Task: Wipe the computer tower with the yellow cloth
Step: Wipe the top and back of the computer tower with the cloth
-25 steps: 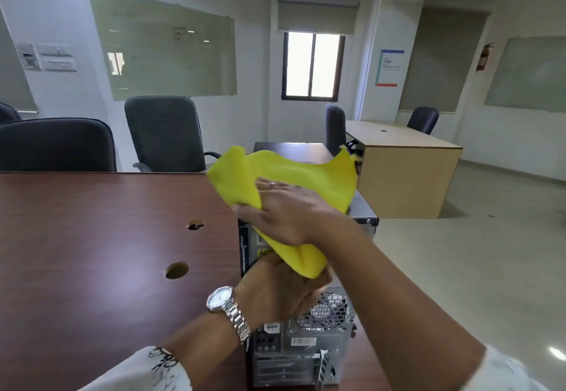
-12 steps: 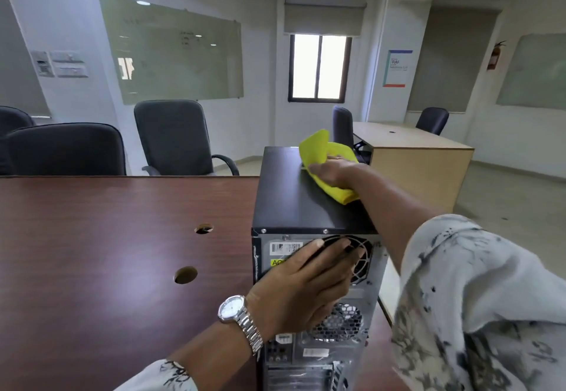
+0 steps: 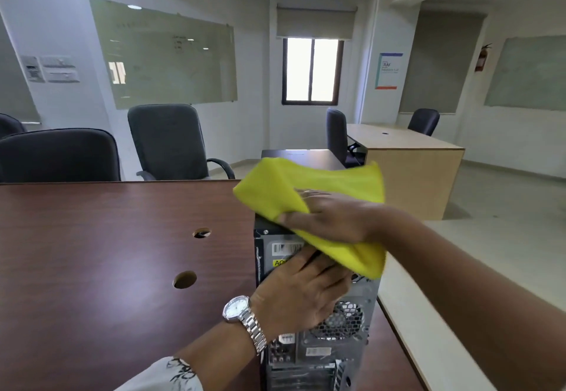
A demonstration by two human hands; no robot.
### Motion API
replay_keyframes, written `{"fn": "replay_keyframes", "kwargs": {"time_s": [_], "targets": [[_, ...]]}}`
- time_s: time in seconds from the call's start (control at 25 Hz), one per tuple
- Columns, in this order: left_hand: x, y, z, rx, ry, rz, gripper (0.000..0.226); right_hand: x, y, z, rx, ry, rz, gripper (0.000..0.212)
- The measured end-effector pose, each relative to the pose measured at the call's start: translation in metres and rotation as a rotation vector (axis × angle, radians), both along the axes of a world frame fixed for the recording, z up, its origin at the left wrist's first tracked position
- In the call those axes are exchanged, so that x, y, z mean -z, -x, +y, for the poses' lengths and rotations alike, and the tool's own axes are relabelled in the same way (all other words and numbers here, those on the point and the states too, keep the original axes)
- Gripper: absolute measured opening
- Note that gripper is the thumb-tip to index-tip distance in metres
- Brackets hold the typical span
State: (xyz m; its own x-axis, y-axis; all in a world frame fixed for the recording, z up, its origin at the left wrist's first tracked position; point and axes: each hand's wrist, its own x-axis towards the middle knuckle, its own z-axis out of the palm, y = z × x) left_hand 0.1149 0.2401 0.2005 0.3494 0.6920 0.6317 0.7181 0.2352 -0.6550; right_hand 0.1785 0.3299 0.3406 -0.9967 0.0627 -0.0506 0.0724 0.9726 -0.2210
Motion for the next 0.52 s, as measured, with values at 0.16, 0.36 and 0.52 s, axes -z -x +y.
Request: {"fn": "replay_keyframes", "kwargs": {"time_s": [0.16, 0.36, 0.52], "targets": [[0.002, 0.003, -0.001, -0.061, 0.021, 0.03, 0.044, -0.011, 0.063, -0.003, 0.032, 0.085, -0.066, 0.056], [0.001, 0.001, -0.001, -0.037, -0.003, 0.034, 0.045, -0.014, 0.097, 0.012, 0.185, 0.062, -0.053, 0.062], [0.001, 0.003, -0.001, -0.071, 0.045, 0.016, 0.042, -0.013, 0.08, 0.011, 0.18, 0.019, -0.031, 0.061]]}}
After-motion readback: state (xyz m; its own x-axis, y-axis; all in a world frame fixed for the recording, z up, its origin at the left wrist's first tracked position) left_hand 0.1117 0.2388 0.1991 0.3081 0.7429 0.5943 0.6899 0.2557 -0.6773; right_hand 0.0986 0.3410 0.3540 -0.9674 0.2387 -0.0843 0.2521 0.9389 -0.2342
